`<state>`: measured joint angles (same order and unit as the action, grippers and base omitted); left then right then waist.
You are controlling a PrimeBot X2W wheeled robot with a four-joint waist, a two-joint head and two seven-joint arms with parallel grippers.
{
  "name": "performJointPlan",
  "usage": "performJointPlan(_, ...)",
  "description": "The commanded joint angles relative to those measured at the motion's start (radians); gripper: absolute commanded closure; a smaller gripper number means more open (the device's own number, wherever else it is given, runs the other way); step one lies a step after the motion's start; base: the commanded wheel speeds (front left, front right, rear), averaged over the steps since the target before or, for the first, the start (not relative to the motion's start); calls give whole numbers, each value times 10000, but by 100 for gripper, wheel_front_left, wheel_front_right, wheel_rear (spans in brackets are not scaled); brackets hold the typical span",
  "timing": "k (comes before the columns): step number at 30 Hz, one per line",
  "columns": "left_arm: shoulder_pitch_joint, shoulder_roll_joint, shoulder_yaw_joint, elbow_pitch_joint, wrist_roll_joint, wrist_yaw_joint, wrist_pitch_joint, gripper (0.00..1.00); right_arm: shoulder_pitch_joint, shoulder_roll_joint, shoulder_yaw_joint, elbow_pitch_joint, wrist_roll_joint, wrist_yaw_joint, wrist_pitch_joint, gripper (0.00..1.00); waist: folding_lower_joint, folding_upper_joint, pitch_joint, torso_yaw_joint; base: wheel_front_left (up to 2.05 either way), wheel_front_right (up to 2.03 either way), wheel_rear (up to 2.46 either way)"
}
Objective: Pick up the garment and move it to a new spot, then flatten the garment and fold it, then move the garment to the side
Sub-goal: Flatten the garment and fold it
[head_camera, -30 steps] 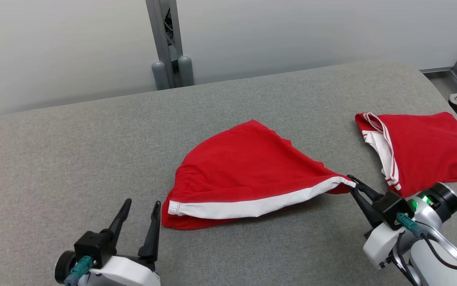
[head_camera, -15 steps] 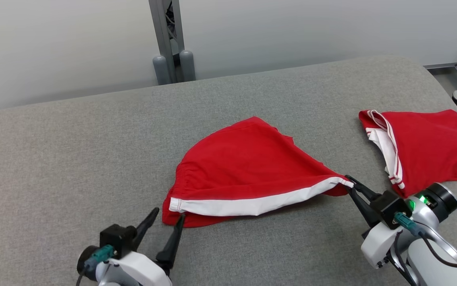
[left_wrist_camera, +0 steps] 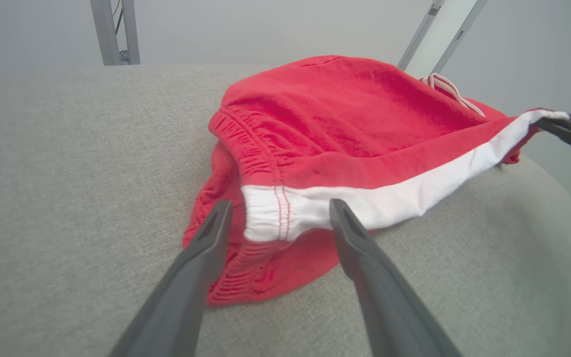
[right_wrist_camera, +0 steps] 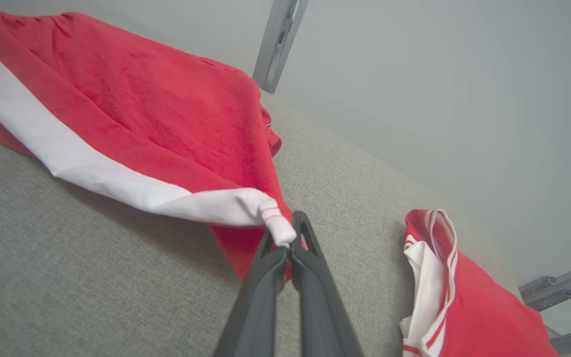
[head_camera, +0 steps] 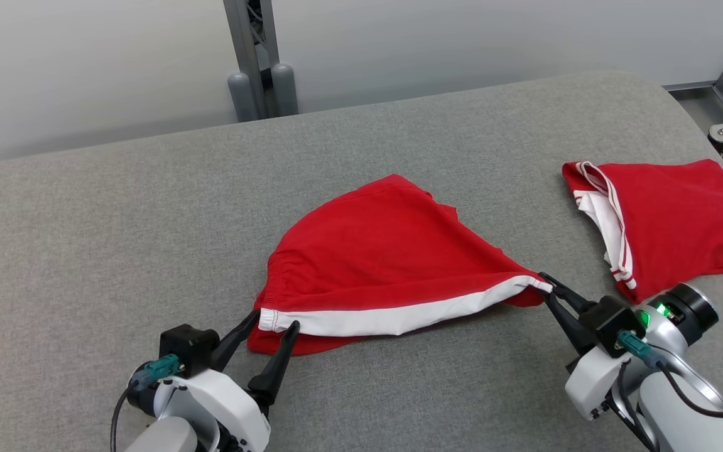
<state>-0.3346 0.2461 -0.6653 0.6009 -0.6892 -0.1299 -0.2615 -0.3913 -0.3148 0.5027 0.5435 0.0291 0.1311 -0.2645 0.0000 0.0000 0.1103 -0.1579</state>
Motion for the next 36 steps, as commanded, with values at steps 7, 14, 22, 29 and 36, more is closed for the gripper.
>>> performJointPlan(7, -487, 388, -590, -144, -655, -7, -24, 23, -183, -4, 16, 47, 46, -8, -7, 100, 0, 0, 135, -23, 0, 0, 0)
performJointPlan(14, -676, 629, -1070, -324, -1147, -7, -24, 100, -234, -6, 28, 110, 70, -8, -7, 100, 0, 0, 115, 31, 0, 0, 0)
performJointPlan(22, -621, 812, -1182, -649, -1381, -7, -24, 100, -211, -50, 90, 183, 231, -8, -7, 100, 0, 0, -66, 128, 0, 0, 0)
performJointPlan(29, -344, 760, -69, -1498, -1186, -8, -26, 100, -350, -119, 228, -281, 1365, -8, -7, 100, 0, 0, -600, 207, 0, 0, 0)
performJointPlan(36, -440, 615, 1026, -1938, -896, -8, -24, 100, -1015, -584, 1134, -860, 3418, -8, -6, 100, 0, 0, -1049, 238, 0, 0, 0)
